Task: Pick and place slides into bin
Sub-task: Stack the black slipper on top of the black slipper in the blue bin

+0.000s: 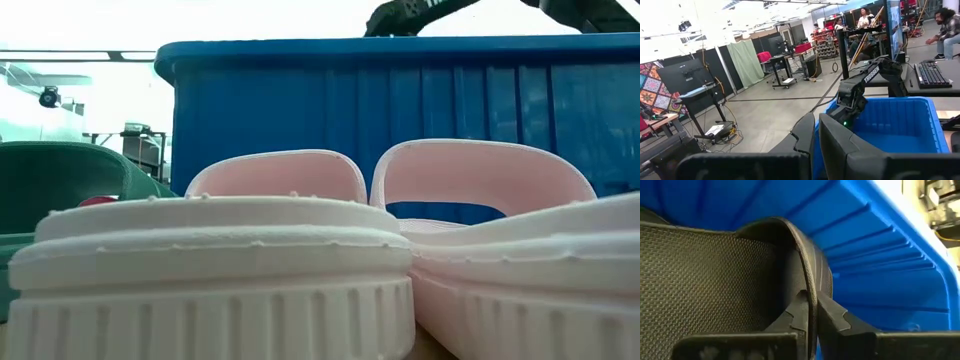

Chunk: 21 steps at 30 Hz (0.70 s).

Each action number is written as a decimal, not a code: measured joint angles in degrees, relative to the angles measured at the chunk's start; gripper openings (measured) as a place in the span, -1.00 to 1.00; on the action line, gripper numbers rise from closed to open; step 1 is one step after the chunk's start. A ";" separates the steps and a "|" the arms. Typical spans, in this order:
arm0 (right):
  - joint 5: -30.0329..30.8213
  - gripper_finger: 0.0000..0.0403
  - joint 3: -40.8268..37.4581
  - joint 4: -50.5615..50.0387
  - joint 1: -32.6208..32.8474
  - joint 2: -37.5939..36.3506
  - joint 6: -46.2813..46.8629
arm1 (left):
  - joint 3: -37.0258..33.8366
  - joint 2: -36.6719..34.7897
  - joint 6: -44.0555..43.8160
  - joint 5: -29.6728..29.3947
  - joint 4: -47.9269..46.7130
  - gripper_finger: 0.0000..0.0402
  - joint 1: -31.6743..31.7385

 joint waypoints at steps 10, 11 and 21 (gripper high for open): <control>-3.91 -0.94 7.27 0.15 0.99 0.02 1.16 | -0.25 0.47 0.65 0.71 0.11 -0.95 0.02; -4.49 -0.94 7.83 0.22 1.08 0.02 0.95 | -0.72 0.68 1.98 1.66 0.10 -0.95 0.02; -12.82 -0.94 15.74 -1.88 2.65 0.09 -4.88 | -8.17 7.49 26.73 9.94 2.07 -0.78 0.02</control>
